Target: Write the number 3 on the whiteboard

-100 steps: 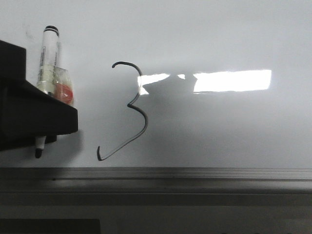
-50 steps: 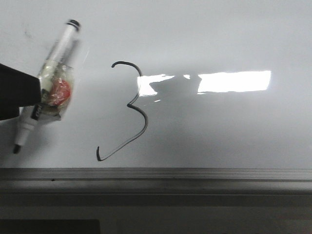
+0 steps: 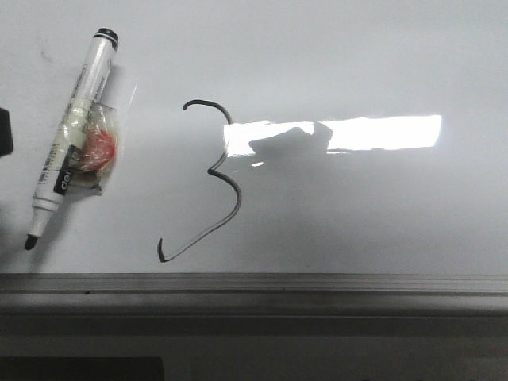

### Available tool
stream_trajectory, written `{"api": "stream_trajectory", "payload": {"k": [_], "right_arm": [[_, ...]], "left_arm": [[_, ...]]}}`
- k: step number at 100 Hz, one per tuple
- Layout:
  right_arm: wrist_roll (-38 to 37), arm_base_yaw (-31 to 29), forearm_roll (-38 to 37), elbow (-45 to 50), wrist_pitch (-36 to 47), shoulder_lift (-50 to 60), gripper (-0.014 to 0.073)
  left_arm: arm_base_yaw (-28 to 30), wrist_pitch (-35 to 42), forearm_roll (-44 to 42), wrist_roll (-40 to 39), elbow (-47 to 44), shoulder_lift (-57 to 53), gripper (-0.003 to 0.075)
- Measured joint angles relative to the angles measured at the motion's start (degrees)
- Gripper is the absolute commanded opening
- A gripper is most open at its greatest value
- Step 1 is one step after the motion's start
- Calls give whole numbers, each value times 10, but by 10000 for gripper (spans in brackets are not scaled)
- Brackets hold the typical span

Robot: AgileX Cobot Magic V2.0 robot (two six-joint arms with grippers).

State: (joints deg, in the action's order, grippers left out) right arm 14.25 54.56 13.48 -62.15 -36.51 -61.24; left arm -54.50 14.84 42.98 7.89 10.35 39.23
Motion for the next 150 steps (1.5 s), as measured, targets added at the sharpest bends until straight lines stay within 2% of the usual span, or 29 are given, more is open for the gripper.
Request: {"api": "stream_trajectory", "payload": {"k": [5,8,13,15,36,62,90,109,150], "right_arm": [[-1,0,0,0,0,9,253],[-2,0,0,3,-1,17,129],[-2,0,0,10,-1,31,-41],[-2,0,0,12,-1,38,-69],[-5,0,-2,86,31,136,-50],[-7,0,-25,266,130,336,-50],[-7,0,-30,442,188,539,-51],[-7,0,-30,478,192,589,-51],[-7,0,-30,483,192,591,-51]], "left_arm": [[0,-3,0,8,0,-17,159],[0,-3,-4,14,0,-28,106],[0,-5,-15,21,0,-48,-5],[0,-8,-19,23,0,-57,-18],[0,-45,-87,32,-1,-147,-20],[0,-126,-182,33,-1,-228,-20],[0,-165,-201,33,-1,-252,-20],[0,-166,-201,33,-1,-253,-20],[0,-166,-201,33,-2,-254,-20]]}}
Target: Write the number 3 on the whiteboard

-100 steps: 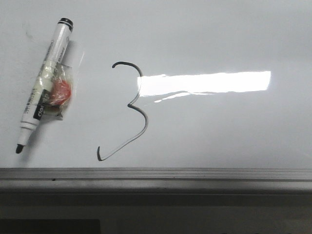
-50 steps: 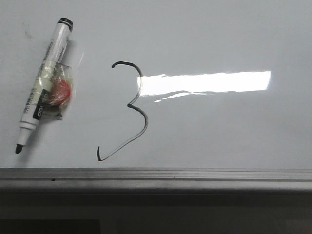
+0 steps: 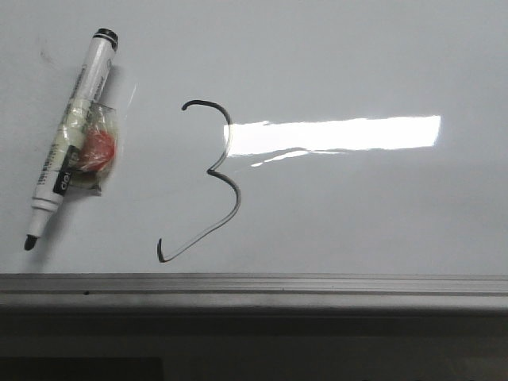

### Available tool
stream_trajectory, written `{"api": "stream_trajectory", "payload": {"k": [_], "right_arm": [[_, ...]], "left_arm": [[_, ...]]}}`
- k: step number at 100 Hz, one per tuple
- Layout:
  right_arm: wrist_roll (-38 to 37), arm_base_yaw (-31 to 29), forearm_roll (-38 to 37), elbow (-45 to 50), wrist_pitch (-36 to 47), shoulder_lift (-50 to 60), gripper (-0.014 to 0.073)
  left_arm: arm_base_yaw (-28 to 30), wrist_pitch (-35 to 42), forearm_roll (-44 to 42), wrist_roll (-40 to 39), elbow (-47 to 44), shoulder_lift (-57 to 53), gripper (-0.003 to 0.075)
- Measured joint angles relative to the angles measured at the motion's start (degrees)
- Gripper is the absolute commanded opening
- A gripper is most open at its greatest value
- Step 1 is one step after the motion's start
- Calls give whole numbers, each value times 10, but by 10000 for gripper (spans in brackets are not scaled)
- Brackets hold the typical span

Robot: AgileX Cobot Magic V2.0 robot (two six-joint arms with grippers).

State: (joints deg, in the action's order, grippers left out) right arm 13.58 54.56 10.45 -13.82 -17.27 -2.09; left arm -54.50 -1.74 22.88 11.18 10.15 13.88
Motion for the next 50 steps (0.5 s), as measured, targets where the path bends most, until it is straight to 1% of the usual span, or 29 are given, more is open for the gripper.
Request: {"api": "stream_trajectory", "payload": {"k": [26,36,41,50], "right_arm": [[0,0,0,0,0,0,-51],[0,0,0,0,0,0,-51],[0,0,0,0,0,0,-51],[0,0,0,0,0,0,-51]], "left_arm": [[0,-1,-7,0,-2,0,-20],[9,-2,-73,0,-2,0,-20],[23,-4,-107,0,-2,0,-20],[76,-5,-146,-8,-2,0,-20]]}}
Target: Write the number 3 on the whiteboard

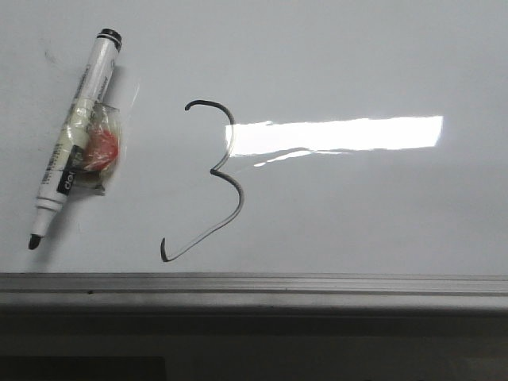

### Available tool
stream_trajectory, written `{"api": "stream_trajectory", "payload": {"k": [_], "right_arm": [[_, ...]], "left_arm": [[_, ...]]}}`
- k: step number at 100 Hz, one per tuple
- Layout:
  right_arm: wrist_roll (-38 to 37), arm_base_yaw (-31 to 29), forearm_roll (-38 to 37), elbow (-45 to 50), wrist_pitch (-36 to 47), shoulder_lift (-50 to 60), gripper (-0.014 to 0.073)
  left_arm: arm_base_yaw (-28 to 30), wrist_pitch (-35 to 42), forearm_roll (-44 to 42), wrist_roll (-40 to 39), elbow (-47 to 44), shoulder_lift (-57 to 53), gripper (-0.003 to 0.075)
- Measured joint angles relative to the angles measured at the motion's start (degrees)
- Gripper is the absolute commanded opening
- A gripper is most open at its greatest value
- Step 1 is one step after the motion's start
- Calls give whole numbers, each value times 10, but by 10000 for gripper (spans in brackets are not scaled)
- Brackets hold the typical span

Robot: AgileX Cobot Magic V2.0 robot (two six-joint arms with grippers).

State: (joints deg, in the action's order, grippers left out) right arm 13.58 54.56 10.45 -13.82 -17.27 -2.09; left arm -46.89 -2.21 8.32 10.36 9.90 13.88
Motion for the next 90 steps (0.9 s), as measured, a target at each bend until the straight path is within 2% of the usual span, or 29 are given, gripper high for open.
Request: {"api": "stream_trajectory", "payload": {"k": [12,27,44,54,68,90], "right_arm": [[0,0,0,0,0,0,-51],[-1,0,0,0,0,0,-51],[-1,0,0,0,0,0,-51],[-1,0,0,0,0,0,-51],[-1,0,0,0,0,0,-51],[-1,0,0,0,0,0,-51]], "left_arm": [[95,-4,-55,-5,0,0,-20],[220,-6,-78,-9,-11,-22,-20],[324,-7,-92,-70,-69,-100,-20],[367,-21,-99,-90,-101,-137,-20],[409,-50,-99,-96,-102,-142,-20],[424,-164,-90,-97,-102,-142,-20]]}}
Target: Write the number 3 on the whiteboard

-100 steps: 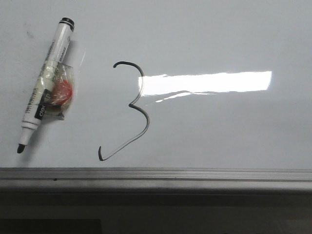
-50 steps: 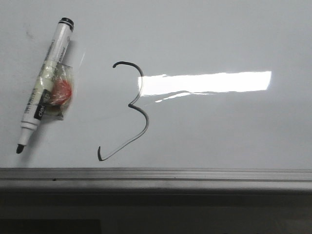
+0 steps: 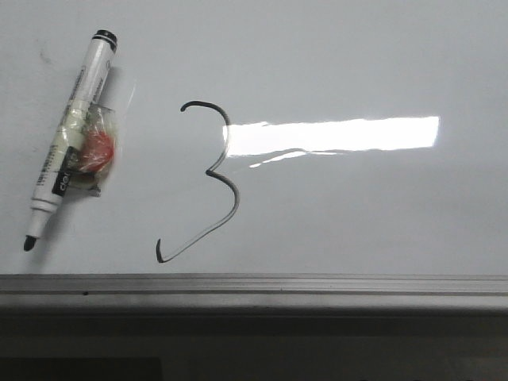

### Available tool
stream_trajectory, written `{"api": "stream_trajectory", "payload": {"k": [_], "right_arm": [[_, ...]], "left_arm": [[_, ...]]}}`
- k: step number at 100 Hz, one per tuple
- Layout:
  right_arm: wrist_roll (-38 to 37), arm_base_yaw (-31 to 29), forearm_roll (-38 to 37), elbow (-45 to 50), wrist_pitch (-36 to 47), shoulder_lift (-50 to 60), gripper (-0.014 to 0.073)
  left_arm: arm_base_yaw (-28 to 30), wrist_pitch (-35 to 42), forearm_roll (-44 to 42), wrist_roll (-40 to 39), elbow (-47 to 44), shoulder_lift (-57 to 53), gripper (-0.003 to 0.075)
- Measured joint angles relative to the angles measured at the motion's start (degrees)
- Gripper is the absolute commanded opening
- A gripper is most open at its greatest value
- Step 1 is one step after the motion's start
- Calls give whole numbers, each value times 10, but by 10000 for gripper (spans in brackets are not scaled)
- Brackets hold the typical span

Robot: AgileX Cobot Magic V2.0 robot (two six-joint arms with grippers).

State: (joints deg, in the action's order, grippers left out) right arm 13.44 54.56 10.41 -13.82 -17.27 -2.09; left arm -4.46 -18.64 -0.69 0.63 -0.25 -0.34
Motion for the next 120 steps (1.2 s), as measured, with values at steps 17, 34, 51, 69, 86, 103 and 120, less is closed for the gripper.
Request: {"api": "stream_trajectory", "payload": {"k": [17,34,51,69,86,103,120], "right_arm": [[0,0,0,0,0,0,-51],[1,0,0,0,0,0,-51],[1,0,0,0,0,0,-51],[1,0,0,0,0,0,-51],[1,0,0,0,0,0,-51],[1,0,0,0,0,0,-51],[0,0,0,0,16,0,-51]], "left_arm": [[0,-6,2,0,0,0,-20],[1,-6,2,0,0,0,-20],[1,-6,2,0,0,0,-20],[1,-6,2,0,0,0,-20],[1,-6,2,0,0,0,-20],[1,-6,2,0,0,0,-20],[1,-6,2,0,0,0,-20]]}}
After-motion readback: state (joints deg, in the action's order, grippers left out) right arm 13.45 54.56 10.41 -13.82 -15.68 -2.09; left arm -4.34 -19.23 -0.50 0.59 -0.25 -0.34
